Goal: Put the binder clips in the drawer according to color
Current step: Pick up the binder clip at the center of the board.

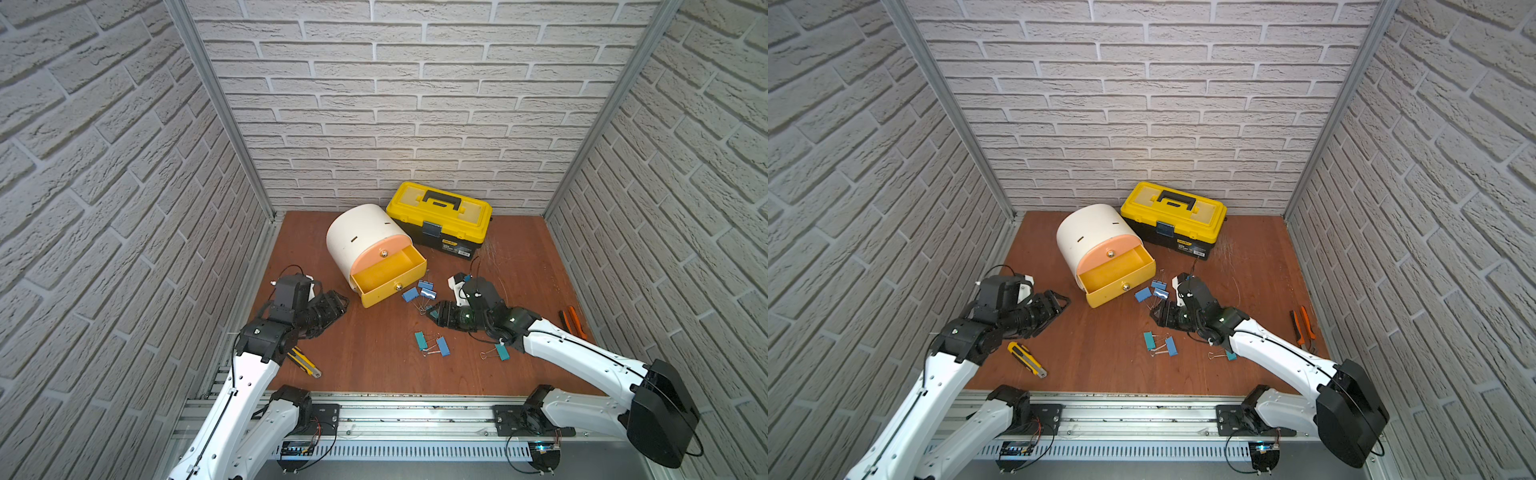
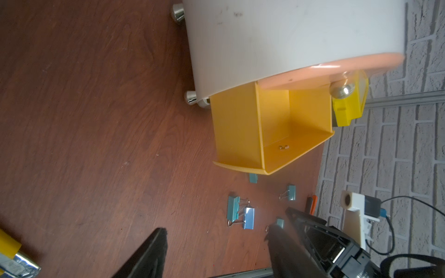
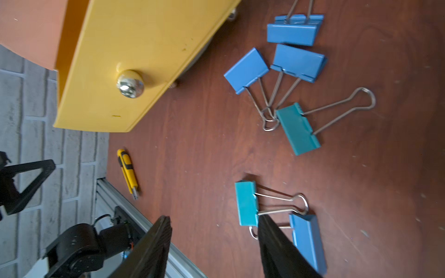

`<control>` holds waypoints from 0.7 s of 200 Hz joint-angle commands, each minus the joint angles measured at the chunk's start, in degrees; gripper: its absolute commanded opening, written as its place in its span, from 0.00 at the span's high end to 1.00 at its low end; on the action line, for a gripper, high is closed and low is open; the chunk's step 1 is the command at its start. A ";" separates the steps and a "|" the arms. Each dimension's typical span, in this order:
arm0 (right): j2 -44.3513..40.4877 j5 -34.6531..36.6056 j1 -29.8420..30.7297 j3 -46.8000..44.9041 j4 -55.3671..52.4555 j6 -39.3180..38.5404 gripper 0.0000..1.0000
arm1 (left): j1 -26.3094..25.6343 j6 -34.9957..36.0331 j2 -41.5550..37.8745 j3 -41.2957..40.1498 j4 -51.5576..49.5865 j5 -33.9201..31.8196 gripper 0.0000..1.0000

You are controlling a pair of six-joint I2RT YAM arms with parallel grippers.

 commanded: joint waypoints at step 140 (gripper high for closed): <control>12.96 11.44 13.72 9.86 -15.02 -8.37 0.51 | -10.52 -6.43 -5.96 -9.91 0.78 -8.94 0.30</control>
